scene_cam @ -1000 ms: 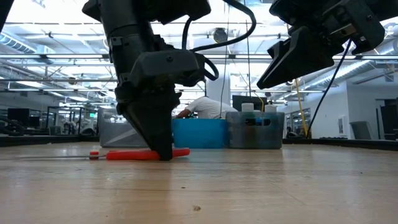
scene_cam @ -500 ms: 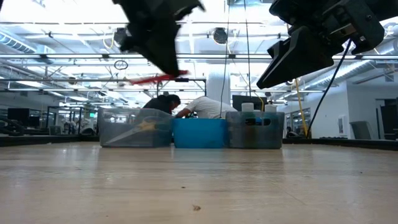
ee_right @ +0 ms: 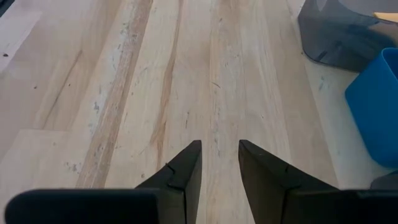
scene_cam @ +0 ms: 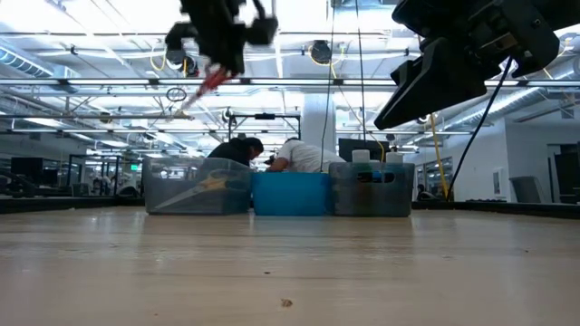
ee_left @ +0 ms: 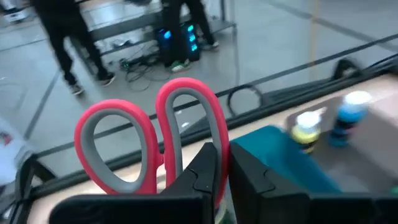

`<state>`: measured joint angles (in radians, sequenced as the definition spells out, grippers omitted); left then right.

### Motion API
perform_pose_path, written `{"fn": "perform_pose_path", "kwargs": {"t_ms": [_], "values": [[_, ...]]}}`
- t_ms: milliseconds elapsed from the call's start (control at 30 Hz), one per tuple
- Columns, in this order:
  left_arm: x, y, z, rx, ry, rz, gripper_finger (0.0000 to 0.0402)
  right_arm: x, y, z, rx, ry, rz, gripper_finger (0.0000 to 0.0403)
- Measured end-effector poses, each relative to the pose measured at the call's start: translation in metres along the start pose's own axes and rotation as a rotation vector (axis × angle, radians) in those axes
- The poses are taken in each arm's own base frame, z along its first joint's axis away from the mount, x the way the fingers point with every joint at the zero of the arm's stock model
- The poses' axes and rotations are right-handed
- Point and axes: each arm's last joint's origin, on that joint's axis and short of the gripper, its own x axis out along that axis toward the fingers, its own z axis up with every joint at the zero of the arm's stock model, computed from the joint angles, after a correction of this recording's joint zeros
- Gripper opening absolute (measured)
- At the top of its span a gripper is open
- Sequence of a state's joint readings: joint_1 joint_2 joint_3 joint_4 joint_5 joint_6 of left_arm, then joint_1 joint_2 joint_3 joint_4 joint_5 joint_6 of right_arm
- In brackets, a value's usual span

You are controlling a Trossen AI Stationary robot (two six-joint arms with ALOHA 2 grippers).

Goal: Pick & Place Paint Supplies
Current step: Put the red scissors into the left gray bin

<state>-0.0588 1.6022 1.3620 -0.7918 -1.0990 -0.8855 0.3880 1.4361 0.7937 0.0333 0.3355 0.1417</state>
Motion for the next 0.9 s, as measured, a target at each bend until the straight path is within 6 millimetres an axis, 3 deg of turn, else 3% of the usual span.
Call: {"fn": "perform_pose_path", "kwargs": {"t_ms": [167,333,567,900], "values": [[0.043,0.005,-0.028,-0.049,-0.002,0.061,0.0021,0.000,0.000,0.000,0.000,0.001,0.000,0.0100],[0.070,0.012,-0.061,-0.097,0.022,0.025,0.0021,0.000,0.000,-0.001,0.002,0.005,0.000,0.0100],[0.077,0.019,-0.083,-0.117,0.053,-0.007,0.0021,0.000,0.000,-0.001,-0.001,0.006,-0.001,0.0100],[0.067,0.013,-0.088,-0.129,0.080,-0.059,0.0023,0.000,0.000,-0.001,0.001,0.005,-0.002,0.0100]]}}
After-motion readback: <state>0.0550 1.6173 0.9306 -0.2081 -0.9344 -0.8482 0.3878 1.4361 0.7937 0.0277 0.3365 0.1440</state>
